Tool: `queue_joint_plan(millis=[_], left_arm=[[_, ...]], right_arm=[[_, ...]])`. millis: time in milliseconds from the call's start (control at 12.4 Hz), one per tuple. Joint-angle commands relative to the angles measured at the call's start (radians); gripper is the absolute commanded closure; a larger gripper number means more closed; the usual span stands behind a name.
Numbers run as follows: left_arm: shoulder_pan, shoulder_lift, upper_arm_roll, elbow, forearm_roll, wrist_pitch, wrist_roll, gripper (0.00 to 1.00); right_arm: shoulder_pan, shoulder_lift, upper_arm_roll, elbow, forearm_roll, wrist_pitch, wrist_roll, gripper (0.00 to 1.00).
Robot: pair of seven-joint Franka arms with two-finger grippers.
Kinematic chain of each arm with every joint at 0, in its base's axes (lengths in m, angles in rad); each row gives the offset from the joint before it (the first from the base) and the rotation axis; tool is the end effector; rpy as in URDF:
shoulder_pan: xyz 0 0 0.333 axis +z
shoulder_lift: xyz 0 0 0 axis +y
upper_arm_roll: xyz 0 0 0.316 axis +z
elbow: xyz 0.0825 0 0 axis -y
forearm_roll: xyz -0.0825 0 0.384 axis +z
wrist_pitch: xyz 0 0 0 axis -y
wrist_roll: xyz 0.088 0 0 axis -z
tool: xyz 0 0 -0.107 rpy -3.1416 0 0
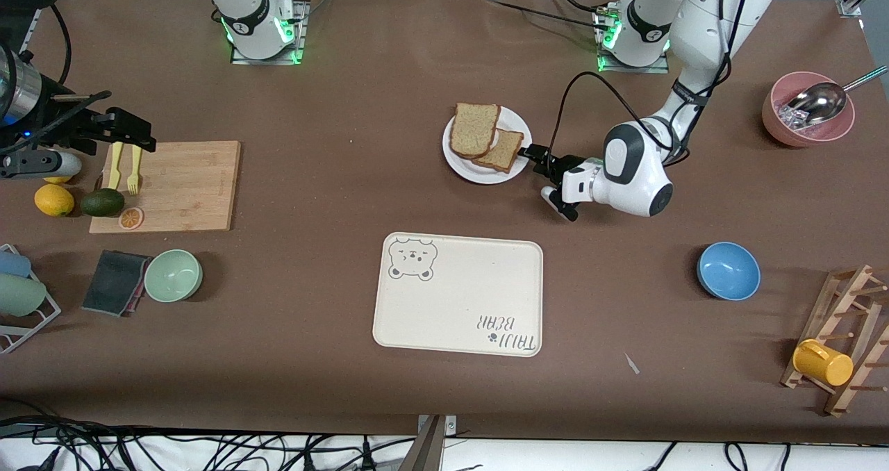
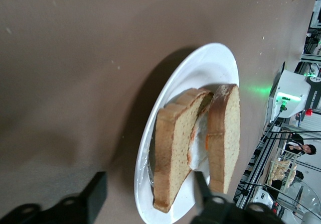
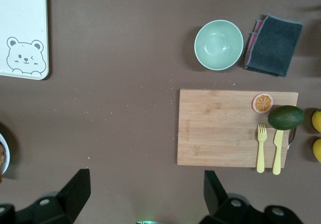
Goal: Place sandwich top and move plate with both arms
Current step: 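Grip the white plate rim with the left gripper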
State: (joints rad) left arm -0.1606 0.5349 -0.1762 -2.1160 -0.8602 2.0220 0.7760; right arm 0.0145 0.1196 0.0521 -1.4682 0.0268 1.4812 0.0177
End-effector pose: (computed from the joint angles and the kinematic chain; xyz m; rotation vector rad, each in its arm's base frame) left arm 0.4694 -0.2160 0.1424 2.2045 -0.5197 -0.5190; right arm 0.5797 0.0399 0.5973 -3.1076 -0.0775 0.1676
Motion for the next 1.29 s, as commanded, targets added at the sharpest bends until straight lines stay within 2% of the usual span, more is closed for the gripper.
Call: queue_joint_plan(millis=[0,161,403,725,806,886,967,1128,1209], left_arm=[[0.004,-0.018,-0.005,-0.039,-0.034,0.036,0.040,0.49],[-0.002,-0.015,-0.005,-0.048,-0.034,0.049,0.040,0.59],[-0.007,-0.012,-0.008,-0.047,-0.062,0.049,0.042,0.68],[-0.022,-0.006,-0.008,-0.047,-0.082,0.076,0.045,0.74],[-0.031,0.002,-0.012,-0.048,-0.082,0.092,0.049,0.75],[-0.033,0.005,-0.012,-0.048,-0.082,0.102,0.051,0.76],[-0.033,0.010,-0.012,-0.048,-0.082,0.104,0.057,0.81],[-0.033,0.010,-0.012,-0.048,-0.082,0.104,0.065,1.00],[-0.033,0.010,-0.012,-0.047,-0.082,0.103,0.066,1.00]], right_arm=[[-0.005,-0.031,0.005,-0.035,-0.004,0.007,0.002,0.00],[-0.005,-0.029,0.005,-0.035,-0.016,0.008,0.001,0.00],[-0.005,-0.029,0.005,-0.034,-0.016,0.008,0.001,0.00],[0.008,-0.017,0.012,-0.030,-0.028,0.019,0.002,0.00],[0.025,-0.005,0.014,-0.030,-0.077,0.019,0.004,0.00],[0.027,0.001,0.014,-0.030,-0.088,0.021,0.004,0.00],[0.027,0.002,0.014,-0.030,-0.093,0.021,0.004,0.00],[0.028,0.003,0.014,-0.032,-0.094,0.021,0.004,0.00],[0.028,0.005,0.014,-0.030,-0.094,0.022,0.004,0.00]])
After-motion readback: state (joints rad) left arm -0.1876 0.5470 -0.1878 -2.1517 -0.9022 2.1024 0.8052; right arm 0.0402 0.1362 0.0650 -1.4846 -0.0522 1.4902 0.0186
